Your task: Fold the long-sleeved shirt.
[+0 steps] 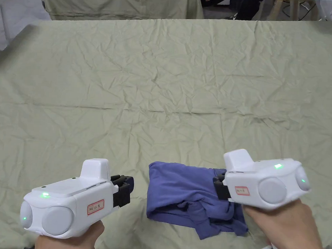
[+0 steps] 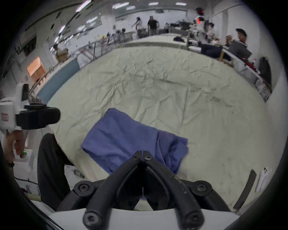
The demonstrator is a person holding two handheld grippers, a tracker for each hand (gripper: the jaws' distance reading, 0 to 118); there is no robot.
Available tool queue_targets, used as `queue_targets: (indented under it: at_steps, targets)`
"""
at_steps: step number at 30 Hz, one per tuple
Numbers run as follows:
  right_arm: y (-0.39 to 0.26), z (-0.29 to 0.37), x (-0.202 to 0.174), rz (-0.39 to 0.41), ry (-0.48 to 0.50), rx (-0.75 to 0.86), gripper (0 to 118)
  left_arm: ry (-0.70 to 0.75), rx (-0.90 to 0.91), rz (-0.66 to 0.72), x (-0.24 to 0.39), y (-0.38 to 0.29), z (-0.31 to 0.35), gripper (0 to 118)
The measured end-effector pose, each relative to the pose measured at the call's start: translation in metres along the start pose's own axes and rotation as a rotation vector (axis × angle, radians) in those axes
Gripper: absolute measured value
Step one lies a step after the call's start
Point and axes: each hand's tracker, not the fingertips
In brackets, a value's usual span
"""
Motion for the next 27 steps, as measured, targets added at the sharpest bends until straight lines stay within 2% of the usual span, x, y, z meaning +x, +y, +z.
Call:
queue_targets:
  at_steps: [4,6,13,14,16,17,18,20,22,25,27]
  targets:
    - [0.005,-0.049,0.005,0.048,-0.043,-0.124,1,-0.002,-0.018,0.016,-0.005,0.000,-0.005,0]
    - [0.002,-0.062,0.007,0.033,-0.029,-0.163,1,-0.001,-0.026,0.020,-0.006,-0.001,-0.008,0]
    - [0.001,-0.062,0.011,0.026,-0.021,-0.148,1,-0.031,-0.081,0.028,-0.014,0.001,-0.025,3]
    - [0.000,-0.061,0.012,0.019,-0.017,-0.145,1,-0.049,-0.095,0.043,-0.017,0.002,-0.029,10]
    - [-0.002,-0.061,0.012,0.013,-0.012,-0.139,1,-0.075,-0.131,0.058,-0.025,0.005,-0.041,71]
    - [-0.002,-0.060,0.011,0.013,-0.011,-0.136,1,-0.081,-0.146,0.055,-0.028,0.005,-0.047,92]
    - [-0.003,-0.060,0.011,0.013,-0.010,-0.134,1,-0.125,-0.140,0.071,-0.034,0.006,-0.052,98]
    - [-0.003,-0.060,0.011,0.018,-0.009,-0.130,1,-0.274,-0.138,0.163,-0.051,0.009,-0.062,96]
    - [-0.004,-0.060,0.013,0.016,-0.004,-0.126,1,-0.445,-0.215,0.278,-0.073,0.012,-0.083,97]
    - [-0.005,-0.060,0.015,0.007,0.006,-0.120,1,-0.511,-0.252,0.339,-0.093,0.007,-0.115,98]
    - [-0.006,-0.059,0.016,0.000,0.009,-0.115,1,-0.499,-0.280,0.349,-0.102,0.003,-0.137,98]
